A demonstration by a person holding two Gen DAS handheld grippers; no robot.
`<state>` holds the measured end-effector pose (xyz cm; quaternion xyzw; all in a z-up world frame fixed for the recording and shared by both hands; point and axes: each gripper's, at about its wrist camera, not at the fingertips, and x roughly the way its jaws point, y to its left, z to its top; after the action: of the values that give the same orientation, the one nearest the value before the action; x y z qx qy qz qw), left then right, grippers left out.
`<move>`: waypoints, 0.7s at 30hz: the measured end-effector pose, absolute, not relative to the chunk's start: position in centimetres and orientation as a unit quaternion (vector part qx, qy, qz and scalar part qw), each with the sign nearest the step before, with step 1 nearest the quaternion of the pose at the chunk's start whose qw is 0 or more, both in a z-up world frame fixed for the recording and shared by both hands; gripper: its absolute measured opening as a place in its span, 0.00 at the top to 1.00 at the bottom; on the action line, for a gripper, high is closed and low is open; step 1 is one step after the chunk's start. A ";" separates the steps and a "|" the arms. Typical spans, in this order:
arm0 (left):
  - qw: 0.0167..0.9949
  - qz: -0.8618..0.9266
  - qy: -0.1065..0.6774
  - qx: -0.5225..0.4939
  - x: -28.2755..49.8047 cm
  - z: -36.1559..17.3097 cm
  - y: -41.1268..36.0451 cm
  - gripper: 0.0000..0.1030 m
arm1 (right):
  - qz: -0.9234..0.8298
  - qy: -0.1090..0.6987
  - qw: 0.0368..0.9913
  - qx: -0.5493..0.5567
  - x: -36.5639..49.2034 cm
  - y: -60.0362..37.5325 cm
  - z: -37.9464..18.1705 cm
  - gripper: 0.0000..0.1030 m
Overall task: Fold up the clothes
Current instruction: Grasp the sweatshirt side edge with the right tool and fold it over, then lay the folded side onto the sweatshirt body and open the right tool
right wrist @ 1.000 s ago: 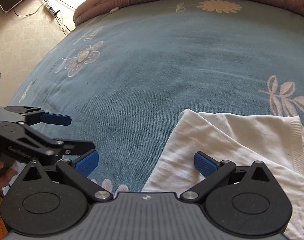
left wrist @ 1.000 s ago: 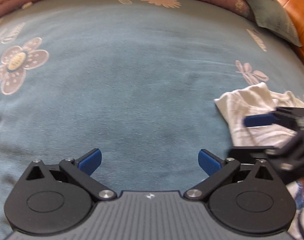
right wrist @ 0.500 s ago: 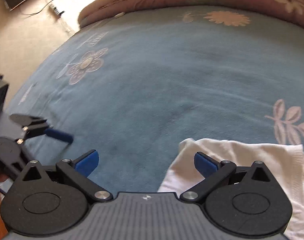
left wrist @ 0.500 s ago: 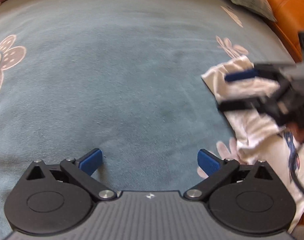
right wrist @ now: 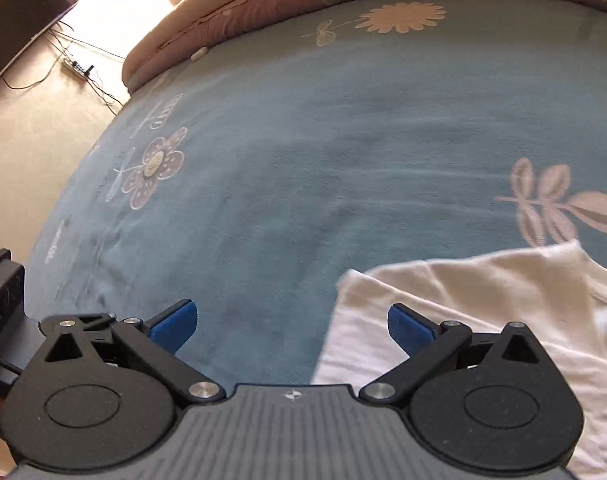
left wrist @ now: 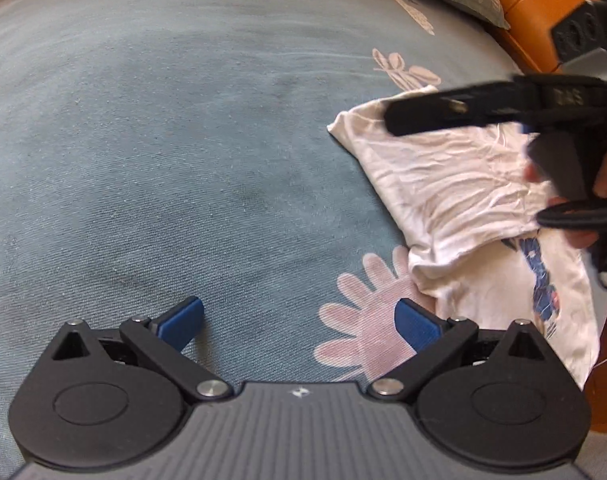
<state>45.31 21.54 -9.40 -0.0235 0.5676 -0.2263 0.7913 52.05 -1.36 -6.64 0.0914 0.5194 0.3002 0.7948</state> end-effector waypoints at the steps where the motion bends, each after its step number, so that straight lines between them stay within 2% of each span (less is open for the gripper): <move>1: 0.791 -0.228 0.567 -0.019 45.4 -9.4 21.4 0.02 | 0.295 0.530 0.790 0.087 51.4 -2.2 -6.7 0.00; 3: 0.792 -0.228 0.567 -0.017 45.4 -9.5 21.5 0.02 | 0.285 0.550 0.781 0.079 50.1 -3.7 -6.9 0.00; 11: 0.803 -0.197 0.562 -0.032 45.7 -8.8 23.2 0.02 | 0.368 0.580 0.724 0.059 45.4 0.4 -9.7 0.00; 15: 0.809 -0.185 0.556 -0.046 46.0 -8.4 23.8 0.02 | 0.394 0.556 0.732 0.022 44.1 3.8 -8.9 0.00; 21: 0.816 -0.203 0.536 -0.077 46.5 -7.3 23.1 0.02 | 0.399 0.559 0.726 0.029 43.3 2.6 -7.5 0.00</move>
<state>46.54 23.06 -7.27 -0.0767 0.5363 -0.2032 0.8156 43.29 2.59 -7.53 0.0287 0.5592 0.3993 0.7260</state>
